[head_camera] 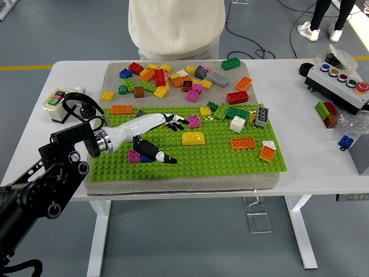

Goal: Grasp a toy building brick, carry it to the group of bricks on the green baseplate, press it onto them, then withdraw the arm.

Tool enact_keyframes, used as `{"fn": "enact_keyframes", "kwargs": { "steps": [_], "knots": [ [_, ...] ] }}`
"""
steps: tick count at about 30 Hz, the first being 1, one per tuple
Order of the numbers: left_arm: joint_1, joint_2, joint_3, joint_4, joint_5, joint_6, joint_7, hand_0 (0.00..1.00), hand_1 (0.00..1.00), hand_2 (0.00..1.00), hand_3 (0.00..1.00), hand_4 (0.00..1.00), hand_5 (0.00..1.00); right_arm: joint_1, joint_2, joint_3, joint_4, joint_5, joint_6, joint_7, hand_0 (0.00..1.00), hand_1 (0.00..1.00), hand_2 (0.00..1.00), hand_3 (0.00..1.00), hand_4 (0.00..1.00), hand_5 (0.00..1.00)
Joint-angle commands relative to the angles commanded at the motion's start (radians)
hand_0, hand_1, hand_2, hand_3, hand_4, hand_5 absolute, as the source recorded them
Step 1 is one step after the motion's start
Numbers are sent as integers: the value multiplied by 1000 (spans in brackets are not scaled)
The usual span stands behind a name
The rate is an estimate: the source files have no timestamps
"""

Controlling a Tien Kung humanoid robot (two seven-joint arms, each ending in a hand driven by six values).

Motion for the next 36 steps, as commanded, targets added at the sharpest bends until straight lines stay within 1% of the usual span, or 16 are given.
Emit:
{"fn": "enact_keyframes", "kwargs": {
  "steps": [1, 3, 4, 5, 10, 11, 16, 17, 22, 23, 28, 29, 34, 35, 36],
  "knots": [
    [-2, -1, 1, 1, -5, 7, 0, 790, 732, 759, 837, 998, 191, 0, 0, 0, 0, 0, 0, 0, 729, 655, 703, 568, 909, 503],
    [-11, -6, 1, 10, -23, 40, -3, 790, 732, 759, 837, 998, 191, 1, 0, -1, 0, 0, 0, 1, 729, 655, 703, 568, 909, 503],
    [-13, -7, 2, 13, -27, 47, -3, 790, 732, 759, 837, 998, 191, 1, 0, -1, 0, 0, 0, 2, 729, 655, 703, 568, 909, 503],
    [-14, -7, 2, 13, -28, 50, -4, 730, 681, 611, 755, 791, 2, 2, 0, -1, 0, 0, 0, 2, 729, 655, 702, 568, 910, 502],
    [-21, -15, 6, 31, -36, 82, -6, 730, 681, 611, 755, 791, 2, 3, 0, -5, 0, 1, -1, 2, 729, 655, 702, 568, 910, 502],
    [-21, -16, 6, 36, -37, 90, -8, 672, 605, 561, 647, 577, 2, 4, 0, -6, 0, 2, -1, 2, 729, 655, 703, 569, 910, 502],
    [-20, -17, 6, 46, -42, 112, -12, 672, 605, 561, 647, 577, 2, 5, 0, -10, 0, 1, -1, 0, 729, 655, 703, 569, 910, 502],
    [-20, -18, 4, 46, -41, 112, -13, 649, 592, 552, 628, 535, 2, 5, 0, -11, 0, 0, -1, 0, 728, 655, 702, 569, 910, 502],
    [-18, -15, -8, 45, -40, 106, -13, 649, 592, 552, 628, 535, 2, 5, 1, -13, 0, 0, -1, -1, 728, 655, 702, 569, 910, 502],
    [-18, -14, -12, 43, -39, 103, -12, 700, 636, 579, 676, 631, 2, 4, 1, -13, 0, -1, 0, -2, 728, 655, 702, 568, 909, 502],
    [-14, -7, -31, 34, -35, 93, -8, 700, 636, 579, 676, 631, 2, 3, 1, -15, 0, -3, 2, -5, 728, 655, 702, 568, 909, 502],
    [-14, -7, -33, 33, -34, 92, -8, 743, 677, 599, 697, 701, 2, 4, 1, -15, 0, -3, 2, -5, 729, 655, 703, 568, 910, 501],
    [-9, -5, -43, 28, -28, 83, -3, 743, 677, 599, 697, 701, 2, 6, 1, -15, 0, -7, 5, -10, 729, 655, 703, 568, 910, 501],
    [-8, -5, -43, 28, -27, 82, -3, 780, 702, 629, 729, 771, 7, 6, 1, -16, 0, -7, 5, -11, 729, 656, 702, 568, 909, 501],
    [-6, -4, -45, 28, -26, 83, -3, 780, 702, 629, 729, 771, 7, 6, 1, -17, 0, -7, 5, -11, 729, 656, 702, 568, 909, 501]
  ]
}}
